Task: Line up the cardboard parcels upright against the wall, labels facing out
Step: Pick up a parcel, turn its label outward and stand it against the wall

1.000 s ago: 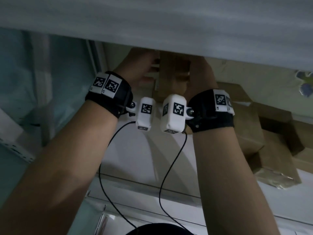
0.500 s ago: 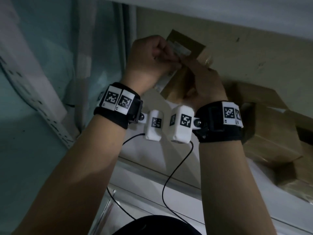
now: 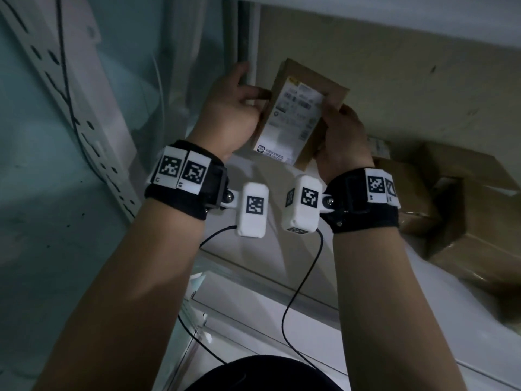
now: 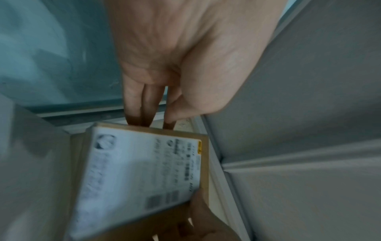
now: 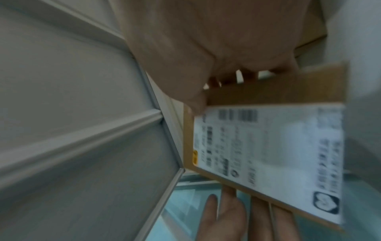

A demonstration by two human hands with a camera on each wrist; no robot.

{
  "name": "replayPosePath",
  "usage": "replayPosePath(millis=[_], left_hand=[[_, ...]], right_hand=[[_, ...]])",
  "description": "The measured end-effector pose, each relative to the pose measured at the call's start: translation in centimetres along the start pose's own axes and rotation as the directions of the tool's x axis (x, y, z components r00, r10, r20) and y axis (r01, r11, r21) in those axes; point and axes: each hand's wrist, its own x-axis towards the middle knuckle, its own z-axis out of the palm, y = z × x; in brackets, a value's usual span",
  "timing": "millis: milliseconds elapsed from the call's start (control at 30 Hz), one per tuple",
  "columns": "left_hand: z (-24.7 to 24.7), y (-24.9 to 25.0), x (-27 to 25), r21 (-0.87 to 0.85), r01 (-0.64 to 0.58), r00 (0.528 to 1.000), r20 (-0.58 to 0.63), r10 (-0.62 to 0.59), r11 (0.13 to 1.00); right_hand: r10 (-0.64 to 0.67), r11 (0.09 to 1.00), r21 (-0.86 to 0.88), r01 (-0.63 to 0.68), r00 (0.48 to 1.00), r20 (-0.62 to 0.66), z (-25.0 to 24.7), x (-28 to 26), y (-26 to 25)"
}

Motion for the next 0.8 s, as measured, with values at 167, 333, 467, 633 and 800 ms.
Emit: replayPosePath(millis=[167, 333, 467, 633, 800], left_hand=[[1.0, -0.2, 1.3, 0.034, 0.150, 0.982, 0.113, -0.153, 0.988], [3.5, -1.3, 3.4, 0.016, 0.196, 0.975, 0.101, -0.197, 0.980], [4.3, -2.4, 5.4, 0.125, 0.127, 0.978, 0.150, -0.146, 0.984], [3.9, -3.9, 7.7, 0.301, 0.125, 0.971, 0.157, -0.178, 0.945], [4.2, -3.9, 9.3, 0.343, 0.042, 0.991, 0.105, -0.083, 0.938]], right_hand=[[-0.036, 0.895, -0.444, 0.039, 0.999, 0.015, 0.4, 0.7, 0.7], [0.026, 0.774, -0.633, 0.032, 0.996, 0.083, 1.1, 2.9, 1.6], [0.029, 0.638, -0.770, 0.024, 0.998, 0.056, 1.1, 5.2, 2.2], [0.064, 0.537, -0.843, 0.017, 0.996, 0.061, -0.1, 7.2, 1.6], [-0.032, 0.548, -0.836, 0.029, 0.999, 0.014, -0.6, 8.2, 2.1]])
